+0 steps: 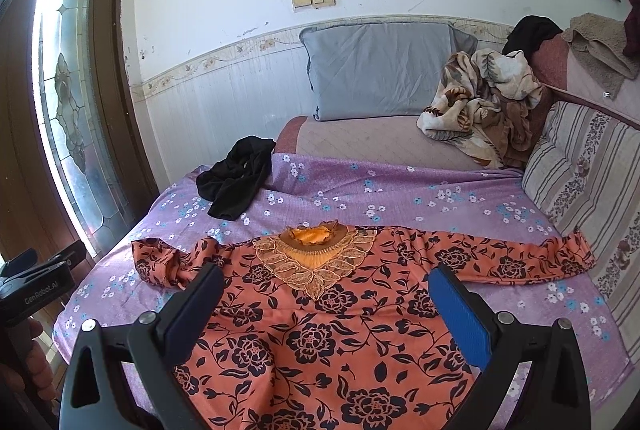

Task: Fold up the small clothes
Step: 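Move both tools over the orange rose-print top toward its sleeves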

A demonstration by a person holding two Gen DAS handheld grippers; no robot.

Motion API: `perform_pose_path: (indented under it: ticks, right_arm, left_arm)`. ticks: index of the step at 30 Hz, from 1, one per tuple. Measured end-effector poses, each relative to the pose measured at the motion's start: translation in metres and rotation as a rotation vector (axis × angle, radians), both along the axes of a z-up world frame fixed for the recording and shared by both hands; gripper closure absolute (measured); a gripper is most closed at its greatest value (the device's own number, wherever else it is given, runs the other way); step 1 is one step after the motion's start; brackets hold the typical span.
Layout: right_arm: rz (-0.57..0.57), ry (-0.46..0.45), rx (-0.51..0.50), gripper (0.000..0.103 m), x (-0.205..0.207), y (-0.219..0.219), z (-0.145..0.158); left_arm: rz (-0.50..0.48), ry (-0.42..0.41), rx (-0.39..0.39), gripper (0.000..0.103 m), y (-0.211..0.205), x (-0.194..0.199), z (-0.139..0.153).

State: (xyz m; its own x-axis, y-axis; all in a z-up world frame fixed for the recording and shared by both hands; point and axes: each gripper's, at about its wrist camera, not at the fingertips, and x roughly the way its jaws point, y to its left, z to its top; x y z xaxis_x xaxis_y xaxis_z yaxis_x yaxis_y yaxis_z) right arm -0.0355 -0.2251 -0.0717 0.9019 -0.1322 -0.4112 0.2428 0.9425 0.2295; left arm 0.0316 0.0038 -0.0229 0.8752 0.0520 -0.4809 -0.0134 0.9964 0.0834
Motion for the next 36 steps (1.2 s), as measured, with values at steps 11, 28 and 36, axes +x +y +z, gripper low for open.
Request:
perform_pose_path:
  ticks: [11,28,36]
  right_arm:
    - [-0.023,0.025,0.015,0.0,0.02,-0.019,-0.017]
    - [-0.092,0.018,0.031,0.0,0.059,-0.064,-0.032]
    - [-0.129,0.023,0.048,0.0,0.075,-0.084,-0.04]
  left_arm:
    - [-0.045,0.015,0.029,0.0,-0.036,0.03,-0.016]
    - [-0.132,0.035,0.034,0.0,-0.103,0.071,-0.033]
    - [-0.154,0.035,0.03,0.0,-0.128,0.095,-0.045]
